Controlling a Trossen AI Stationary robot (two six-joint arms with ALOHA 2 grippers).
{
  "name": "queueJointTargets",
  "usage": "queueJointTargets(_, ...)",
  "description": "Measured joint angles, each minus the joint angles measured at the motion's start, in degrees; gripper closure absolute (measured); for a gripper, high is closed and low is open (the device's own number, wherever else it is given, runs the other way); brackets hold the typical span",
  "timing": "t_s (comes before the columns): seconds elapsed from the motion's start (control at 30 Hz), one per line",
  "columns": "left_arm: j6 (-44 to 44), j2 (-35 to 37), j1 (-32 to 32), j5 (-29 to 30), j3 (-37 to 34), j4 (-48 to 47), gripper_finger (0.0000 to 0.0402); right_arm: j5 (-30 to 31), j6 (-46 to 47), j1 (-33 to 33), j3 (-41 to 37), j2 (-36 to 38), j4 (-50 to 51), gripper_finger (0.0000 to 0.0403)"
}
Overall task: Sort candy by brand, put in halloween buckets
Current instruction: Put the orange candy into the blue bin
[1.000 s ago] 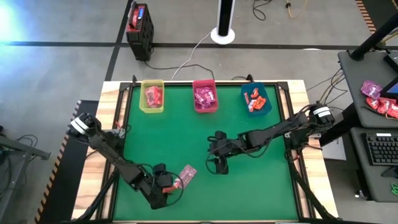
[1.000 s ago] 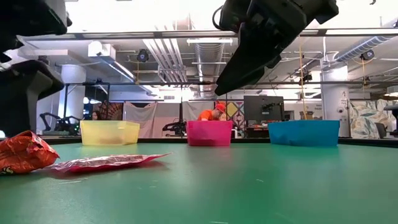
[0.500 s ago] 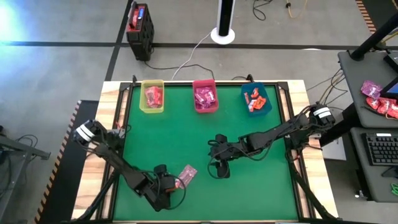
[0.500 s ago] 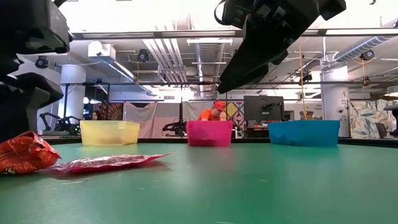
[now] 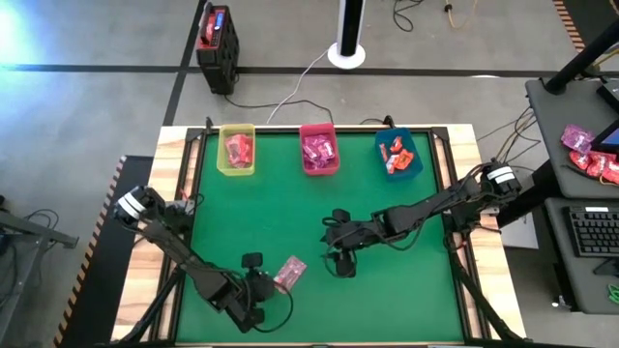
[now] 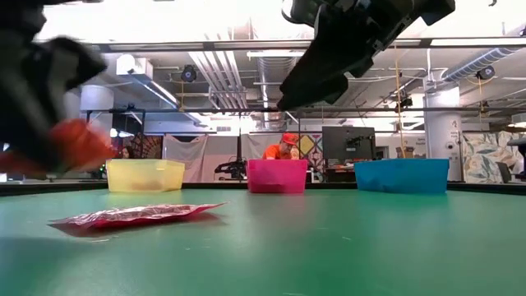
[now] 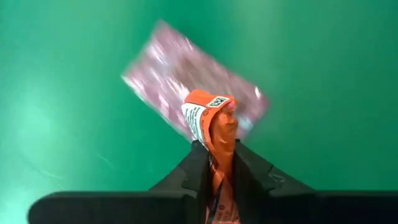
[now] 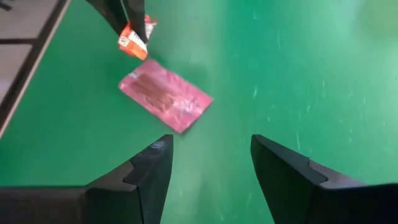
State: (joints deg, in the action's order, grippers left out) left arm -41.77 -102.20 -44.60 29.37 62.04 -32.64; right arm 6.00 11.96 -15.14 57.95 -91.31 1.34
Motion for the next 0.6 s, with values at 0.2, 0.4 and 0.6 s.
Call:
queueJointTargets(0.2, 6.5, 6.9, 0.1, 14.6, -1.2, -0.2, 0.0371, 0.0, -3.3, -0.8, 0.0, 0.0, -5.3, 0.0193)
queueJointTargets(0.4, 13.6, 17.3, 0.4, 20.5, -2.8, 6.4, 0.0372, 0.0, -12.5, -3.0, -0.7, 0.0, -19.7, 0.0193)
queueJointTargets(0.6, 34.1, 25.8, 0.7, 10.6, -10.9, 34.8, 0.0372, -0.5, -21.8, -5.3, -0.9, 0.0, -34.1, 0.0193)
